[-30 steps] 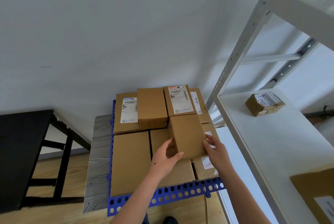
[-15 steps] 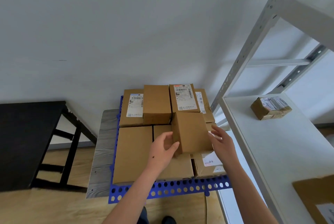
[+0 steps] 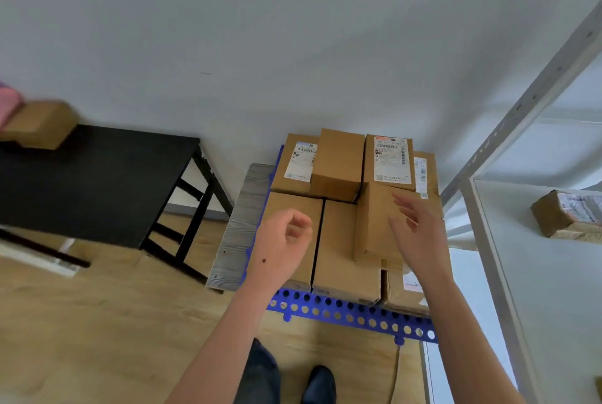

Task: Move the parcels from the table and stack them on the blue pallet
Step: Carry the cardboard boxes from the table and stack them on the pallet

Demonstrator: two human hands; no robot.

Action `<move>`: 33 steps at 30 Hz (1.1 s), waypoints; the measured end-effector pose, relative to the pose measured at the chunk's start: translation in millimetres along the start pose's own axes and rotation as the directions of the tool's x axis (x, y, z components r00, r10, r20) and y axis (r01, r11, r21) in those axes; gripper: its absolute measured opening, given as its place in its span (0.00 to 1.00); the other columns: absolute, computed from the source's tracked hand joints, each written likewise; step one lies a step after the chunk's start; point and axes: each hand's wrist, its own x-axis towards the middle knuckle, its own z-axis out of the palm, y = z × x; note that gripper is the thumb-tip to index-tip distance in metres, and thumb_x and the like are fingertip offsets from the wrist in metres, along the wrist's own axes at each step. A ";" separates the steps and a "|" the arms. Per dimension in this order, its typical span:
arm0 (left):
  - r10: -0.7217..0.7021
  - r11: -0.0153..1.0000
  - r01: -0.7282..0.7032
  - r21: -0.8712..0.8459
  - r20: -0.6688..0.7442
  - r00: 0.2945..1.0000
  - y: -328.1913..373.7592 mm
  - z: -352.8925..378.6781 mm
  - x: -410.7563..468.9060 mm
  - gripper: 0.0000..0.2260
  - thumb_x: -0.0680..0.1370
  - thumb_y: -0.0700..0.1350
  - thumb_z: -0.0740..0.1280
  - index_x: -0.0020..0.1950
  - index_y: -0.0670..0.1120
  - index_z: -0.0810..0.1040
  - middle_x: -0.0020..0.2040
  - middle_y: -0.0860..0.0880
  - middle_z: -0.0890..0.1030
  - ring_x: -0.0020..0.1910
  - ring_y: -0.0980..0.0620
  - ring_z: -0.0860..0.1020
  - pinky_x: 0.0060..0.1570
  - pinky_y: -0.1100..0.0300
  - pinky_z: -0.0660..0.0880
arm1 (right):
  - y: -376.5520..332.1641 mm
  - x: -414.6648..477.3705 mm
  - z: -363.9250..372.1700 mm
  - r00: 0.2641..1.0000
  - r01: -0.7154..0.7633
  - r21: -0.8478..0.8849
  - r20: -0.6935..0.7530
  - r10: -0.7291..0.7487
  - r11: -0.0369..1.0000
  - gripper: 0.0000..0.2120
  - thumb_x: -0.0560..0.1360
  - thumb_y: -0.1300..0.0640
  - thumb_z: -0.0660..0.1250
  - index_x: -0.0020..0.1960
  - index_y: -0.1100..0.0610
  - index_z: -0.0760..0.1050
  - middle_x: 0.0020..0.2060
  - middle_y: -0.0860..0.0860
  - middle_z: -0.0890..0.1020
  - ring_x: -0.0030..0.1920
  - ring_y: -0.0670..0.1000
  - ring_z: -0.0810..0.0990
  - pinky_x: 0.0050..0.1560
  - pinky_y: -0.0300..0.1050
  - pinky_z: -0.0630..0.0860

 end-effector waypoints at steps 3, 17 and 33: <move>-0.028 1.000 0.029 0.012 -0.079 0.996 -6.1 -24.9 -10.1 0.09 0.75 0.42 0.68 0.43 0.57 0.75 0.42 0.60 0.78 0.44 0.69 0.74 0.43 0.78 0.69 | -16.2 -5.7 18.4 0.993 0.068 0.002 0.094 -0.068 0.998 0.17 0.76 0.58 0.66 0.63 0.47 0.73 0.56 0.41 0.77 0.56 0.42 0.75 0.55 0.38 0.70; -0.153 0.988 0.127 -0.092 -0.378 0.913 -76.2 -180.5 -45.1 0.04 0.76 0.43 0.67 0.45 0.52 0.78 0.42 0.58 0.80 0.43 0.62 0.78 0.39 0.72 0.70 | -103.6 -61.6 130.2 0.904 0.194 -0.006 0.391 -0.176 0.981 0.11 0.77 0.58 0.64 0.53 0.42 0.75 0.48 0.37 0.80 0.47 0.33 0.76 0.43 0.29 0.70; -0.308 0.951 0.290 -0.109 -0.440 0.843 -205.3 -364.4 -113.9 0.05 0.75 0.43 0.68 0.43 0.54 0.77 0.41 0.57 0.80 0.43 0.59 0.78 0.39 0.67 0.71 | -225.2 -180.9 326.9 0.774 0.290 0.082 0.566 -0.284 0.953 0.12 0.78 0.61 0.63 0.54 0.46 0.77 0.49 0.40 0.80 0.47 0.31 0.76 0.43 0.25 0.71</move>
